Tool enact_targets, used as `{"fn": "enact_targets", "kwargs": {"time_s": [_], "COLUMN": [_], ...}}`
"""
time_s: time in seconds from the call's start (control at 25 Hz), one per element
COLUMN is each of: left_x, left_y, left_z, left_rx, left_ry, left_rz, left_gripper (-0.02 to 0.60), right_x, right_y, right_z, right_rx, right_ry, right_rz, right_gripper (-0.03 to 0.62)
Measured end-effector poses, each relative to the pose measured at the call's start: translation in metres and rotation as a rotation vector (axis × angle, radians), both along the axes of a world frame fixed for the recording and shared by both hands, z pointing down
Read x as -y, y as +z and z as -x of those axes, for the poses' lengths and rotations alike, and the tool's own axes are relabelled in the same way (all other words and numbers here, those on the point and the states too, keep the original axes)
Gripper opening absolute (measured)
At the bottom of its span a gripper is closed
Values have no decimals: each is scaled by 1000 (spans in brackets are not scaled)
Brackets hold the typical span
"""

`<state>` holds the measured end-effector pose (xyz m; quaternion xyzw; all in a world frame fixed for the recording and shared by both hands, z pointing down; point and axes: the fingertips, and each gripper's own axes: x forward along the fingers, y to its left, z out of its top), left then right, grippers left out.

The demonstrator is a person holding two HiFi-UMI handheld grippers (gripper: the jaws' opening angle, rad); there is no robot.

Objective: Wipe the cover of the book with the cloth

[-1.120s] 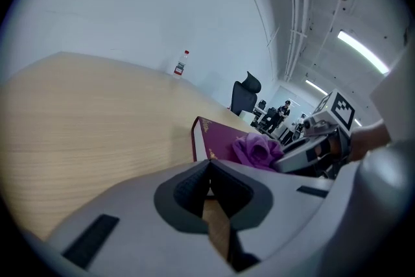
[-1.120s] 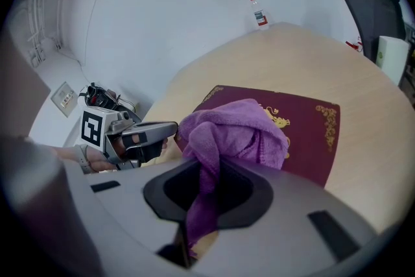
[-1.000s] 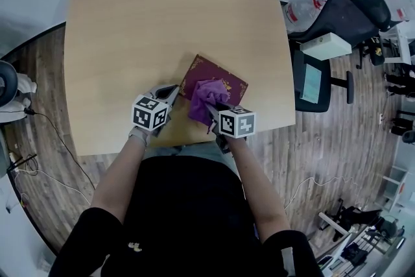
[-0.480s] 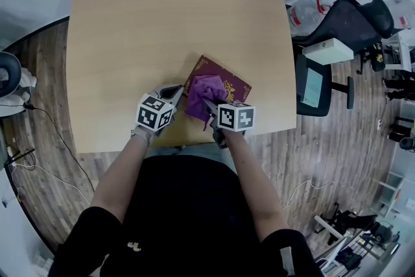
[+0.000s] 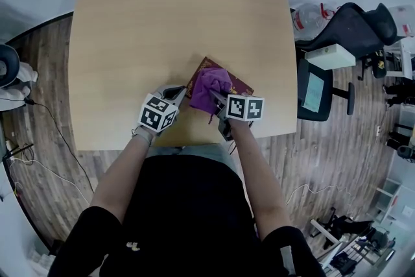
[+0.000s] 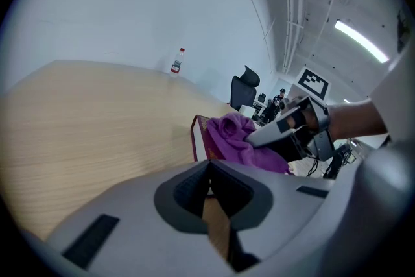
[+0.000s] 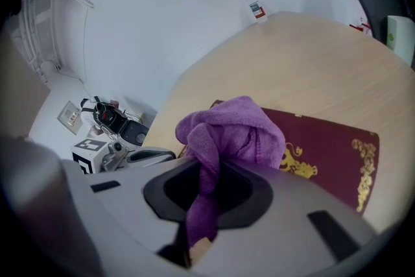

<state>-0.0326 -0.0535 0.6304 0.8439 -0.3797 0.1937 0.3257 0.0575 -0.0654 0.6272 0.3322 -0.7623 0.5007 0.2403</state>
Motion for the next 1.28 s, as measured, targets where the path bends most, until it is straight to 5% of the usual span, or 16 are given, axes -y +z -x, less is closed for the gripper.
{"fn": "enact_targets", "kwargs": {"time_s": [0.56, 1.28], "left_x": [-1, 0], "left_y": [0, 0], "left_z": [-1, 0], "left_rx": [-14, -40], "left_ry": [-19, -24], "left_rz": [3, 3], "left_gripper": [18, 18], "right_x": [54, 86], "right_y": [0, 0], "right_z": [-22, -1], "right_rx": [-49, -113], "right_ry": [108, 71], "right_rz": [-61, -100], "right_gripper": [67, 67]}}
